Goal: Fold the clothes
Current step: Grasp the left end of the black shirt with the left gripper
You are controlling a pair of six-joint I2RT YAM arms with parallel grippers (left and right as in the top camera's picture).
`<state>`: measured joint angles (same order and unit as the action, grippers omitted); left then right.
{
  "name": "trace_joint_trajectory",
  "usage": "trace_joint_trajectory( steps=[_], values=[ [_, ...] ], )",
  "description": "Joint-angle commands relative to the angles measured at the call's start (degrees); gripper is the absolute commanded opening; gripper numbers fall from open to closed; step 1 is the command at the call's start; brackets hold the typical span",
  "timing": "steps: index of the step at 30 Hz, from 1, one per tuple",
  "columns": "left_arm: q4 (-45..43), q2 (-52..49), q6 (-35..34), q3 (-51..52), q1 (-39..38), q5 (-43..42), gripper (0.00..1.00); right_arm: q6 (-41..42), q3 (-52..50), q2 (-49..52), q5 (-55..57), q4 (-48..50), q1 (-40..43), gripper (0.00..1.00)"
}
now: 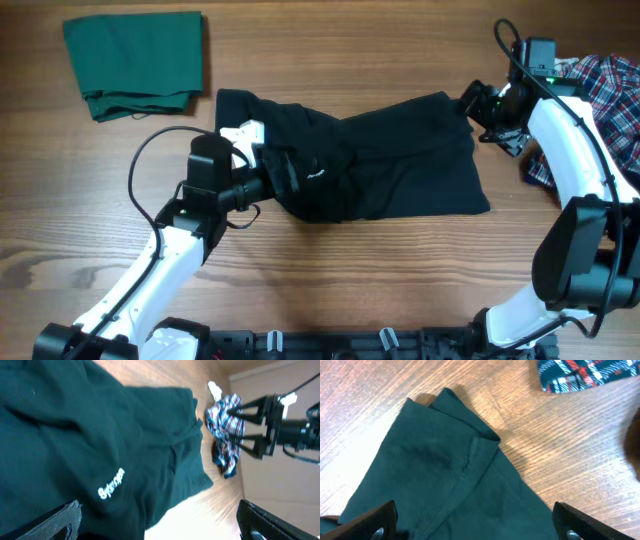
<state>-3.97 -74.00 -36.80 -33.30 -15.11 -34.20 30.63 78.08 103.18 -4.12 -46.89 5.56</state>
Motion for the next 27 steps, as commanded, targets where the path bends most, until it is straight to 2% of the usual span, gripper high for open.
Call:
trace_joint_trajectory(
  steps=[1,5,10,15,20,27],
  values=[
    [-0.6,-0.2,-1.2,-0.8,-0.3,2.8,1.0,0.8,0.0,0.0,-1.0,-1.4,-0.3,1.0],
    [-1.2,-1.8,-2.2,-0.8,-1.0,3.7,1.0,0.9,0.0,0.0,-1.1,-2.0,-0.3,1.0],
    [-2.5,-8.6,-10.4,-0.8,-4.0,3.9,1.0,1.1,0.0,0.0,-1.1,-1.8,-0.3,1.0],
    [-6.9,-11.5,-11.7,-0.8,-4.8,4.4,1.0,1.0,-0.1,0.0,-2.9,-1.6,-0.3,0.99],
    [-8.0,-11.5,-12.9,-0.8,-4.9,8.0,1.0,1.0,-1.4,0.2,-4.9,0.8,-1.4,0.91],
    [-11.7,-13.2,-14.6,-0.8,-5.0,8.2,1.0,1.6,-2.0,0.8,-5.0,2.8,-4.0,0.9]
  ],
)
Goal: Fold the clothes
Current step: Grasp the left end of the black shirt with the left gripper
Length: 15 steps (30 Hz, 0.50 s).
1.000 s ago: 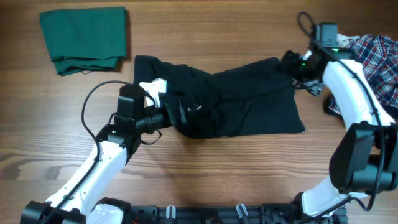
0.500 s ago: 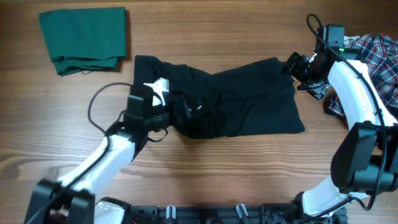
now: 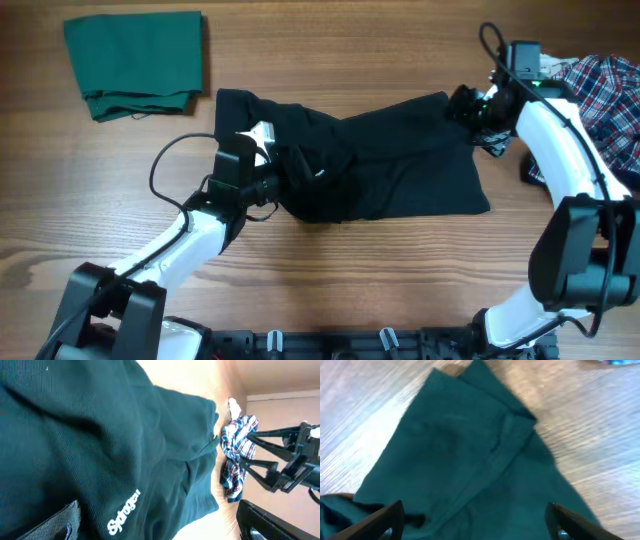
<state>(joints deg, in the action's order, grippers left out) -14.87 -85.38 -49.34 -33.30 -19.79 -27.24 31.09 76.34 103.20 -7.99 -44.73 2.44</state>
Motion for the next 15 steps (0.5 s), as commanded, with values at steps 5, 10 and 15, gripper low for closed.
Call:
trace_joint_trajectory(
  steps=[5,10,15],
  values=[
    [-0.9,-4.7,-3.9,-0.8,-0.3,1.2,1.0,2.1,-0.3,0.8,1.7,0.6,-0.9,0.91],
    [-2.7,-5.6,-3.9,-0.8,-1.2,1.0,0.98,1.1,-0.3,0.8,4.8,1.8,-0.9,0.94],
    [-4.4,-5.6,-4.3,-0.8,-3.3,2.6,0.88,0.4,-0.3,1.0,4.8,3.4,-0.9,0.94]
  ],
)
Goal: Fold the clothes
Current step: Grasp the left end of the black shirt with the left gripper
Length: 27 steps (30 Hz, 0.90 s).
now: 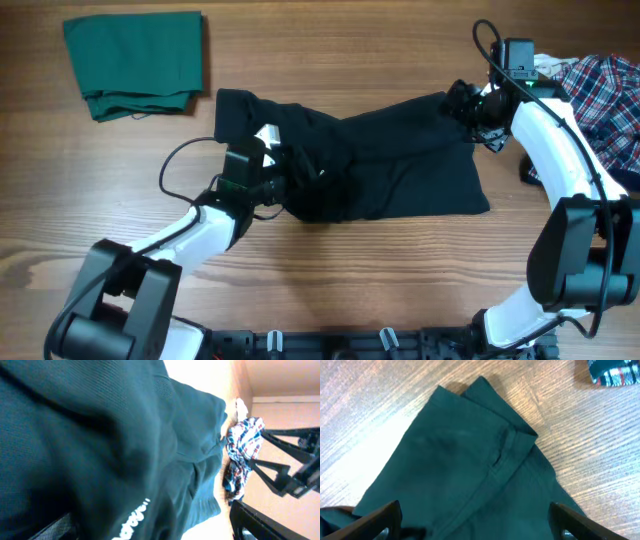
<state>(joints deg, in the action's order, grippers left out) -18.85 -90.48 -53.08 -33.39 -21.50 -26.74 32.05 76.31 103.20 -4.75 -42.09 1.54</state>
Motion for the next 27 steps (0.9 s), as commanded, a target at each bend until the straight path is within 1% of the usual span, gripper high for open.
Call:
trace_joint_trajectory(
  steps=[1,2,5,6,7,8,9,10,11,12,15,20,21,22,23,27],
  values=[
    [-0.4,-0.7,-1.5,-0.7,-2.0,2.9,0.86,-0.6,-0.2,1.1,1.6,0.9,0.0,0.94],
    [-0.5,-0.9,-2.2,-0.7,-2.3,3.5,0.82,-0.6,-0.2,1.3,1.6,0.9,0.0,0.94],
    [-0.4,-1.4,-2.9,-0.7,-2.4,4.3,0.76,-0.7,-0.2,2.1,1.8,0.9,0.0,0.94],
    [-0.4,-1.5,-2.9,-0.7,-2.4,4.3,0.7,-0.7,-0.2,2.5,1.8,0.9,0.0,0.94],
    [-0.5,-1.5,-2.9,-0.7,-2.4,4.4,0.64,-0.8,-0.2,2.8,1.8,1.0,0.0,0.94],
    [-0.5,-1.5,-2.9,-0.7,-2.4,4.5,0.54,-1.0,-0.2,3.0,1.8,1.2,0.0,0.93],
    [-0.4,-1.5,-2.9,-0.7,-2.4,4.8,0.4,-1.7,-0.2,3.3,1.8,1.8,0.0,0.89],
    [-0.4,-1.5,-2.9,-0.7,-2.4,5.0,0.3,-2.3,-0.2,3.5,1.9,2.4,0.0,0.88],
    [-0.4,-1.5,-3.0,-0.7,-2.4,5.7,0.2,-2.6,-0.2,3.7,2.2,2.9,0.0,0.83],
    [-0.4,-1.5,-3.0,-0.7,-2.4,6.0,0.15,-3.7,-0.2,3.9,2.2,3.7,0.0,0.79],
    [-0.4,-1.5,-3.0,-0.7,-2.4,6.1,0.09,-5.7,-0.2,5.0,2.3,5.3,0.0,0.73],
    [-0.1,-1.5,-3.0,-0.7,-2.4,6.0,0.06,-9.0,-0.2,8.5,5.2,8.1,0.1,0.7],
    [0.2,-1.5,-3.0,-0.7,-2.4,6.1,0.04,-10.3,-0.2,9.2,5.2,8.6,0.3,0.7],
    [0.5,-1.5,-3.0,-0.7,-2.4,6.0,0.04,-14.0,-0.2,10.9,5.0,9.7,0.7,0.69],
    [0.6,-1.5,-3.0,-0.7,-2.4,6.1,0.04,-15.5,-0.2,11.5,5.0,9.9,0.9,0.69],
    [0.6,-1.5,-3.0,-0.7,-2.4,6.1,0.04,-18.6,-0.2,12.4,5.0,10.1,1.7,0.7]
  ],
)
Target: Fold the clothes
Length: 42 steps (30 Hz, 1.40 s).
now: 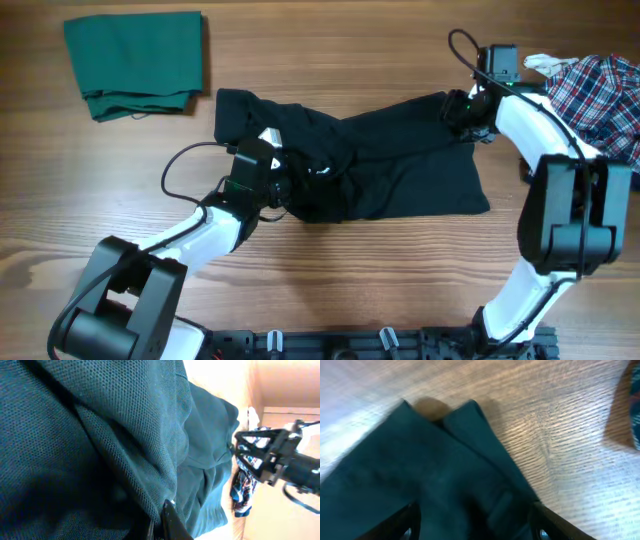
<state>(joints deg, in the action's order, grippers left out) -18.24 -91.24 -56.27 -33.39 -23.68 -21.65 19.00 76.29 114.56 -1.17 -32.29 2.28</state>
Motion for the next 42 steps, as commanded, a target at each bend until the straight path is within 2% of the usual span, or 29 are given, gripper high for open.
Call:
trace_joint_trajectory(
  steps=[1,16,25,32,35,42],
  values=[
    [0.0,-0.7,0.2,-0.7,-0.2,1.0,0.04,-5.9,-0.2,1.1,1.7,0.5,1.0,0.7],
    [0.0,-0.7,0.2,-0.7,-0.2,1.2,0.04,-7.5,-0.2,1.4,-3.2,1.2,1.7,0.66],
    [0.0,-0.7,0.2,-0.7,-0.2,1.2,0.04,-11.4,-0.2,3.4,-3.9,0.3,1.7,0.64],
    [0.0,-0.7,0.2,-0.7,-0.2,1.2,0.05,-11.5,-0.2,4.8,-5.3,0.2,1.7,0.51],
    [0.0,-0.7,0.2,-0.7,-0.2,1.2,0.05,-11.5,-0.2,4.8,-5.3,0.2,1.7,0.39],
    [0.0,-0.7,0.3,-0.7,-0.2,1.2,0.06,-11.3,2.1,4.7,-3.9,-1.9,1.7,0.28]
  ],
)
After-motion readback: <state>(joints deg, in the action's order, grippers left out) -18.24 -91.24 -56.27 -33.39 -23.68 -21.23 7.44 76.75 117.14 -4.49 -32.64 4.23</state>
